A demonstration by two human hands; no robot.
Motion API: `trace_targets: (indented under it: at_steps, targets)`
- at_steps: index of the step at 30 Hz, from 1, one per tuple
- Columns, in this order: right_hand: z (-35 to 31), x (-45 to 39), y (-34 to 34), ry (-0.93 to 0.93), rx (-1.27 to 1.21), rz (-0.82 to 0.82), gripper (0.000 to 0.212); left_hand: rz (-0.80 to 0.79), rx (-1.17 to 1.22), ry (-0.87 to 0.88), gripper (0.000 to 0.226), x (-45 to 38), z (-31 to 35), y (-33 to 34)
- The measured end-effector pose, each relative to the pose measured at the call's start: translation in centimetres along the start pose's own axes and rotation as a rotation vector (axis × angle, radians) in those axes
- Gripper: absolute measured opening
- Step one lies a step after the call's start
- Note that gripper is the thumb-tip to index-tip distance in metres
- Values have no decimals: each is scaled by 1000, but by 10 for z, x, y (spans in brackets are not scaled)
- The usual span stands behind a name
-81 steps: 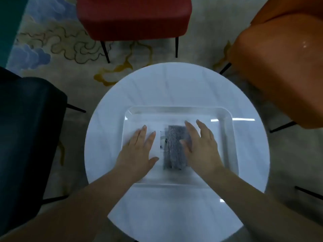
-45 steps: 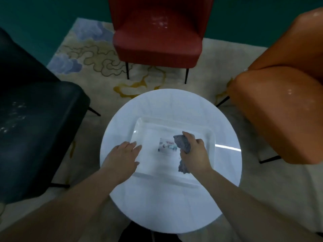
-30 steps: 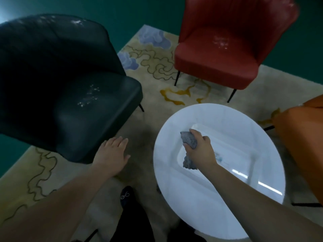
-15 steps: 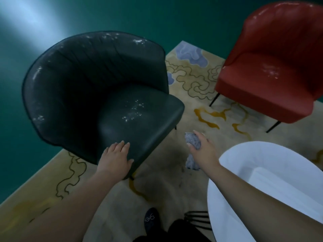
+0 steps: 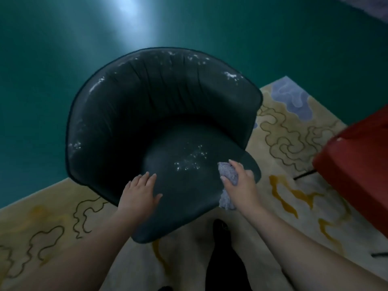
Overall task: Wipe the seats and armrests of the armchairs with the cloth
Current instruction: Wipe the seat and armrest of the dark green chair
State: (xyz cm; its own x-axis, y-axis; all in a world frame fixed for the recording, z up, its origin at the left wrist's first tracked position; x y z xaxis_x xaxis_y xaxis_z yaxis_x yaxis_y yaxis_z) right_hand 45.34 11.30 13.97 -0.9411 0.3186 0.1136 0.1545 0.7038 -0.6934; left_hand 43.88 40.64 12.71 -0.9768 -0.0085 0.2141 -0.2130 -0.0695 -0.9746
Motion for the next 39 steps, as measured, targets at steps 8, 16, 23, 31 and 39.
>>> trace_targets:
  at_steps: [8,16,23,31,39]
  targets:
    - [1,-111,21,-152,64,-139,58,-6,136,-207,74,-65,20,23]
    - [20,-155,95,-76,-31,-278,57,-32,210,-250,80,-108,12,82]
    - [47,-195,162,-91,-124,-221,55,-37,190,-237,104,-149,-1,147]
    - [108,-265,240,-255,64,-81,59,12,189,-235,119,-186,-11,223]
    - [131,-255,293,-424,208,-32,57,12,215,-228,126,-183,-9,260]
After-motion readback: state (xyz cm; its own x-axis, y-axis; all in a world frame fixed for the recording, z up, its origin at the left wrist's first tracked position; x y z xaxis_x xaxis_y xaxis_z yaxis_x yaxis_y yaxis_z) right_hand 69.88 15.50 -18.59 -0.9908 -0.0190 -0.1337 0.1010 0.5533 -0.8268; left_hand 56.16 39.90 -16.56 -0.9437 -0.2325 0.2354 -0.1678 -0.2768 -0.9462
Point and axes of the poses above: each hand's wrist, its own x-axis away from the middle knuckle, its own y-axis out of the palm, z = x × y, the point moved 3 cm from there along -x, towards the middle knuckle, and after that the axes turned 9 degrees about z, right-handed, at the moved point
